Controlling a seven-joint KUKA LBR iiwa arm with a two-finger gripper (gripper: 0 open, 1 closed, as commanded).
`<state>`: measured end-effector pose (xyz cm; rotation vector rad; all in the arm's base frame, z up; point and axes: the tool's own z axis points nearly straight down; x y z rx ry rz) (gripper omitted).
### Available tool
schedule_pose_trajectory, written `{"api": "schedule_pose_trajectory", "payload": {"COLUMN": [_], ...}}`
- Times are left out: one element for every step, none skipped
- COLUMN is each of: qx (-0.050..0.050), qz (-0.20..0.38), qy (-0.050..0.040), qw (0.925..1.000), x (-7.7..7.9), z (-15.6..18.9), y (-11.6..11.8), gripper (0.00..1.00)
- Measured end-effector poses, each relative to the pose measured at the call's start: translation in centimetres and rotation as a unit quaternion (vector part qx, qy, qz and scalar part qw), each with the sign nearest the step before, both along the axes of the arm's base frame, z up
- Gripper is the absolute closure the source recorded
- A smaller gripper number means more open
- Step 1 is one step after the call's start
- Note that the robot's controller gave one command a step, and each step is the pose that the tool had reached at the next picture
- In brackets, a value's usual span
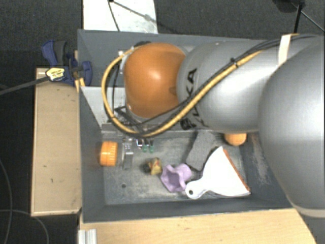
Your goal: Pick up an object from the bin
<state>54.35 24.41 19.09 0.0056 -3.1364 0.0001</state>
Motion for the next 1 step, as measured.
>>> {"api": "schedule_pose_trajectory", "payload": {"qx": [0.001], "qz": [-0.003], "qy": [-0.0038], "qw": [1.0], "x": [0.21], "z": [0.47], "y": [-0.12], "gripper": [0.0]}}
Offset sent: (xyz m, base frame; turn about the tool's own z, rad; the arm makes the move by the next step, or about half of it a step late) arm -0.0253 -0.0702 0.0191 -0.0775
